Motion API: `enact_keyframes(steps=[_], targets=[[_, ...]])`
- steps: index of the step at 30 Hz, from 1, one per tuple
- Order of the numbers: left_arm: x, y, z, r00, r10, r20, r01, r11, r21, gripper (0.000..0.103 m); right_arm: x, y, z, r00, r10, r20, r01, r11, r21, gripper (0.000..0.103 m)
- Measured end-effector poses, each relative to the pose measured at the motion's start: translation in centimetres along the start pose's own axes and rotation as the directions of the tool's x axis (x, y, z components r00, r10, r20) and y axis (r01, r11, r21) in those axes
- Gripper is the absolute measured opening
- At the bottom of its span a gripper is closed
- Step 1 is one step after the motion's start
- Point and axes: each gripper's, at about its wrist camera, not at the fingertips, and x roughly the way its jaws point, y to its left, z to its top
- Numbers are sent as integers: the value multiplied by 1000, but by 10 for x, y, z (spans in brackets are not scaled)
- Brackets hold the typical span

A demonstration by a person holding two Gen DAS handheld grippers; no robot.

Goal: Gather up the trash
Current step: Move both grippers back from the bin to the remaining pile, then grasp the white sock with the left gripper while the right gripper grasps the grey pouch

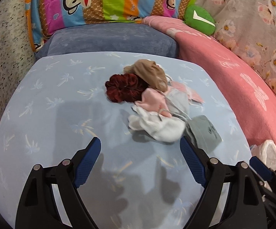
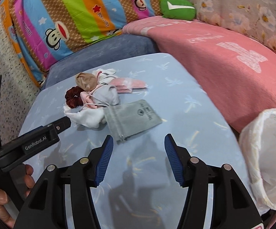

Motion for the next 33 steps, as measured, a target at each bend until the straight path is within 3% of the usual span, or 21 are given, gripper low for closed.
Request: enact_keyframes(steps=[11, 17, 21, 25, 29, 33], targets=[[34, 6, 12, 999, -43, -29, 44, 999, 22, 79, 63, 33, 16, 998, 5, -58, -6, 1000, -30, 57], [49, 3, 12, 994, -89, -69, 91, 995, 28, 57, 88, 30, 16, 995, -13, -94, 12, 1000, -18, 57], [53, 1, 10, 988, -129, -88, 132, 991, 28, 32, 94, 23, 12, 994, -16, -110, 17, 1000, 4, 40], [50, -2, 8, 986, -143, -85, 146, 989, 32, 15, 94, 17, 9, 994, -21, -108, 23, 1000, 11, 20], [42, -6, 6, 986, -146, -79, 149, 988, 36, 10, 86, 6, 7, 995, -2, -100, 7, 999, 48, 12], [29, -13, 6, 987, -146, -62, 149, 988, 44, 9, 69, 0, 6, 997, 11, -73, -5, 998, 70, 12]])
